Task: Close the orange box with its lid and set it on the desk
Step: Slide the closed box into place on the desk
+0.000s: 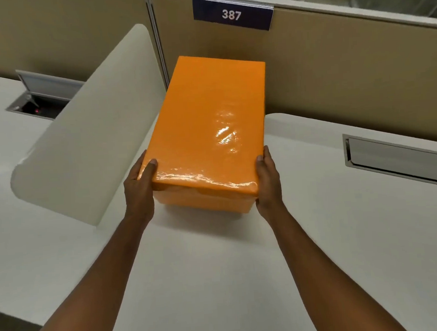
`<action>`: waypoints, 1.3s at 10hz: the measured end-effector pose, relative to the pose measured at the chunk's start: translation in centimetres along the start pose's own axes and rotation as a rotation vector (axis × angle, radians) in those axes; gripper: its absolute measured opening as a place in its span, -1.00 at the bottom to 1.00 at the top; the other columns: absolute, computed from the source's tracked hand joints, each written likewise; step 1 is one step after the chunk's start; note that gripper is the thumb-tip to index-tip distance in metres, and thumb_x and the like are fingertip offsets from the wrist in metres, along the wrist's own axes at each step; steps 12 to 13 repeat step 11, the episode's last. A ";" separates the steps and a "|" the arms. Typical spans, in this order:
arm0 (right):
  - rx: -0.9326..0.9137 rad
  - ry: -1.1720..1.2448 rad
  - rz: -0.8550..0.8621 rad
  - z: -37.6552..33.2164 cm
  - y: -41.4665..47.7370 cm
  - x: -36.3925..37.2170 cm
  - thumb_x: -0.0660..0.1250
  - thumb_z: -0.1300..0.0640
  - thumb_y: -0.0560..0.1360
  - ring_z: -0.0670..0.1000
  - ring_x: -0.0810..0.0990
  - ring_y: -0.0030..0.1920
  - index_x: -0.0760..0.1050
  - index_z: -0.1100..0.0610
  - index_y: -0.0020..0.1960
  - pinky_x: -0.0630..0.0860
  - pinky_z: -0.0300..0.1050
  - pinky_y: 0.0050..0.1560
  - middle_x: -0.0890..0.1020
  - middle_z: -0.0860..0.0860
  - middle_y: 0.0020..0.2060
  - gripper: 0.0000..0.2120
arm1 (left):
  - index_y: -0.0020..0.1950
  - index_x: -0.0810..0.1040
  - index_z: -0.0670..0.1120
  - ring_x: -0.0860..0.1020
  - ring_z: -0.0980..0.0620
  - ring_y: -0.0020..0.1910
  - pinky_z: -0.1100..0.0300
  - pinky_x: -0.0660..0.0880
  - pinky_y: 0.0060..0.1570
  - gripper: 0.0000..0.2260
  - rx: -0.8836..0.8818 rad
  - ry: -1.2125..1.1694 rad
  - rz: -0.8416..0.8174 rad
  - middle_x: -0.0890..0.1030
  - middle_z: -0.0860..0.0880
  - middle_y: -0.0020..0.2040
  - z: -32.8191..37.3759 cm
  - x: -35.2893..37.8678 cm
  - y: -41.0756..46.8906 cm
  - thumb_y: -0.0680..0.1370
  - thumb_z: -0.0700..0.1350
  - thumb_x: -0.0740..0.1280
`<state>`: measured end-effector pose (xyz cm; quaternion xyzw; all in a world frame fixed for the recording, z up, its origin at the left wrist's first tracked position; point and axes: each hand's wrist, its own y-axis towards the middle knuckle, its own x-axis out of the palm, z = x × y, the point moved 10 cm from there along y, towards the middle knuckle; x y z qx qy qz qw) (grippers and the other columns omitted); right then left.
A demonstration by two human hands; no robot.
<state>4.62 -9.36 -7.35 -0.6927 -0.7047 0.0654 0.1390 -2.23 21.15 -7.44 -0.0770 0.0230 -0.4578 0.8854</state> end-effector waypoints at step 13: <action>0.153 -0.400 0.045 2.1 4.9 3.4 -0.12 -0.33 0.52 0.18 0.21 0.49 -0.18 0.01 0.55 0.20 0.15 0.41 0.15 0.09 0.53 -0.28 | 0.39 0.31 -0.27 0.35 -0.17 0.38 0.16 0.27 0.29 -0.49 0.079 0.318 0.511 0.41 -0.25 0.37 1.3 -1.8 2.8 0.62 0.10 0.08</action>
